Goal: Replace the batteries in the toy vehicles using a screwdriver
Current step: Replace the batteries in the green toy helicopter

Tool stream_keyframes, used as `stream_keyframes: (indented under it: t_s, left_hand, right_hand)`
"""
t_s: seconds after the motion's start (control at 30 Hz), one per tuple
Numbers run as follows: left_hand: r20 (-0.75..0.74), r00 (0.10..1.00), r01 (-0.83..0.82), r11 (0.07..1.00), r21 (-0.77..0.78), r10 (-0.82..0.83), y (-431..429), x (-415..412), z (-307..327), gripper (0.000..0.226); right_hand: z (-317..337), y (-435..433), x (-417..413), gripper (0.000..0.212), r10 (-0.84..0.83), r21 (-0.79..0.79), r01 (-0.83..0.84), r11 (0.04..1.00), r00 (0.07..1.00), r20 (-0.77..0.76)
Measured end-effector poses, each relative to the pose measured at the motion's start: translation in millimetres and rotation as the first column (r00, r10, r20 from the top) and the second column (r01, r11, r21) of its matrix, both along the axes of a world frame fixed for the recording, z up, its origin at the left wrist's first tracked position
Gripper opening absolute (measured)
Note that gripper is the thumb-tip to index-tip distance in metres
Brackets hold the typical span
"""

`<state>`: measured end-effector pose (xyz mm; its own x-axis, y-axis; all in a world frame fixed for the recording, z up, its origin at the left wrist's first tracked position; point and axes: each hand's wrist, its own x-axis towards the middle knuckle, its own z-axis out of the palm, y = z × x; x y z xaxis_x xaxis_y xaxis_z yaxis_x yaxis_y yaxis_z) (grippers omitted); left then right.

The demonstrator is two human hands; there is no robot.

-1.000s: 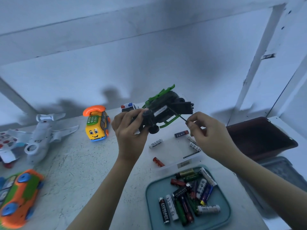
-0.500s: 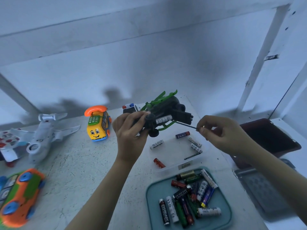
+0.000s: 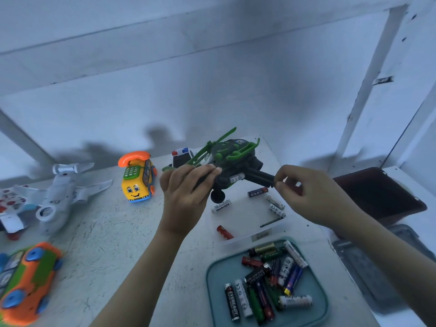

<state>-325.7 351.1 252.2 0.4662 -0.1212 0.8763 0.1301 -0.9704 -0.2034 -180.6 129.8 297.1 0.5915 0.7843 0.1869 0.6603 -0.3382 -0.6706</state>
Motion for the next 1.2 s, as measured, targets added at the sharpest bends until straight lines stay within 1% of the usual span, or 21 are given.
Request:
stream_keyframes:
  t_s: [0.1, 0.17, 0.23, 0.37, 0.5, 0.57, 0.63, 0.7, 0.87, 1.0, 1.1, 1.2]
  left_hand:
    - [-0.023, 1.0, 0.0, 0.998, 0.066, 0.002, 1, -1, 1, 0.031]
    - [-0.024, 1.0, -0.002, 0.998, 0.069, 0.004, 2, -2, 1, 0.031]
    - [-0.009, 1.0, -0.007, 1.0, 0.021, 0.007, 1, -2, 2, 0.028]
    - [0.07, 0.998, 0.004, 0.989, -0.147, 0.007, -4, -1, 3, 0.019]
    - [0.106, 0.994, 0.007, 0.967, -0.256, 0.02, -11, 2, 1, 0.034]
    - [0.11, 0.994, 0.017, 0.96, -0.28, 0.015, -15, 4, 2, 0.027]
    - [0.103, 0.994, 0.009, 0.958, -0.287, 0.021, -19, 5, 3, 0.019]
    - [0.105, 0.994, -0.001, 0.956, -0.293, 0.034, -21, 6, 3, 0.018]
    - [0.092, 0.996, 0.018, 0.958, -0.285, 0.009, -19, 4, -1, 0.022]
    - [0.124, 0.992, 0.051, 0.954, -0.297, -0.014, -21, 8, -3, 0.031]
    - [0.119, 0.993, 0.058, 0.954, -0.295, -0.024, -22, 11, -4, 0.031]
    - [0.099, 0.994, 0.07, 0.952, -0.296, -0.042, -23, 12, -3, 0.03]
  right_hand:
    - [0, 1, -2, 0.011, 0.025, -0.033, -0.023, 0.999, 0.999, 0.048]
    - [2, 1, -3, 0.011, 0.034, -0.053, -0.031, 0.998, 0.998, 0.056]
    - [2, 1, -3, 0.012, 0.033, -0.046, -0.03, 0.999, 0.998, 0.058]
    - [3, 1, -5, 0.014, 0.002, 0.099, -0.003, 0.995, 1.0, 0.014]
    - [4, 8, -13, 0.011, -0.034, 0.139, 0.03, 0.99, 0.999, 0.022]
    - [1, 12, -16, 0.01, -0.062, 0.143, 0.056, 0.988, 0.997, 0.039]
    - [-1, 16, -17, 0.011, -0.072, 0.151, 0.065, 0.986, 0.996, 0.044]
    - [-3, 17, -17, 0.01, -0.065, 0.165, 0.058, 0.985, 0.997, 0.035]
    - [-9, 13, -11, 0.013, -0.057, 0.238, 0.055, 0.97, 0.998, 0.003]
    - [-9, 9, -10, 0.013, -0.061, 0.263, 0.047, 0.964, 0.997, 0.046]
    - [-8, 4, -13, 0.013, -0.066, 0.271, 0.044, 0.962, 0.995, 0.073]
    - [-7, 1, -16, 0.016, -0.089, 0.308, 0.085, 0.947, 0.996, -0.001]
